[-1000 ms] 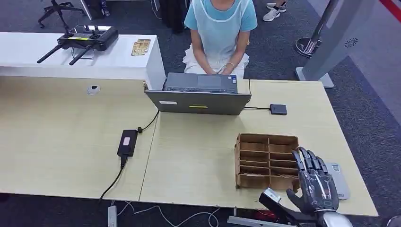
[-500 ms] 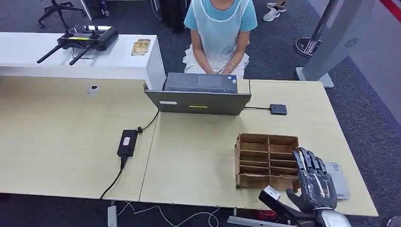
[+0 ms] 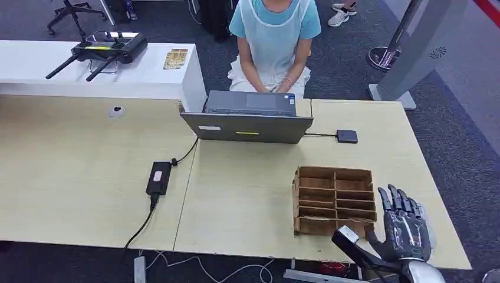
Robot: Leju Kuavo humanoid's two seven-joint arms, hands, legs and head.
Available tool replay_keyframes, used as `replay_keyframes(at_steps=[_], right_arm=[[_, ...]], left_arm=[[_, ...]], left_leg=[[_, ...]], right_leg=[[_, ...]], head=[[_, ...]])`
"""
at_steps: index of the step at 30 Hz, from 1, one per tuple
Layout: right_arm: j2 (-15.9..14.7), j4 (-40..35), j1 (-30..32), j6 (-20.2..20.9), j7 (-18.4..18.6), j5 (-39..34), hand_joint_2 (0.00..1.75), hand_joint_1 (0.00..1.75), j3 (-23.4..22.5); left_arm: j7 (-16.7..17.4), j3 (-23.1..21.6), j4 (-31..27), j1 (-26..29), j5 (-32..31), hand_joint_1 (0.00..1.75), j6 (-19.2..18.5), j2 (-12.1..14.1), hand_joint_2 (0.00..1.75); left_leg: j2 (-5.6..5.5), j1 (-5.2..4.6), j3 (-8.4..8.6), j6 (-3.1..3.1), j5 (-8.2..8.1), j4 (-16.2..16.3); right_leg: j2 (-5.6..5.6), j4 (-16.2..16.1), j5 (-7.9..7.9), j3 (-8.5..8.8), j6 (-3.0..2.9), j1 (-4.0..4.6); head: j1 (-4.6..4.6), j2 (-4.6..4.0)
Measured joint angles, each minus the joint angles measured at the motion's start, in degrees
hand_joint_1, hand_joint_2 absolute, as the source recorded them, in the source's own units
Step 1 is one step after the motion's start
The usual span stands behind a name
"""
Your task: Pass the card to the sensor for recognition and then transmit it.
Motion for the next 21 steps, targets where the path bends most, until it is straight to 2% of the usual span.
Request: replay_keyframes(at_steps=[21], right_arm=[[1.31, 0.26, 0.35, 0.0, -1.2, 1.18, 1.75, 0.14, -0.61]], left_arm=[[-0.04, -0.35, 0.02, 0.0, 0.79, 0.0, 0.07, -0.07, 0.0]], left_leg=[[0.0, 0.0, -0.01, 0.0, 0.0, 0.0]], right_leg=[[0.0, 0.0, 0.0, 0.01, 0.0, 0.0]], head=[[0.0, 0.02]])
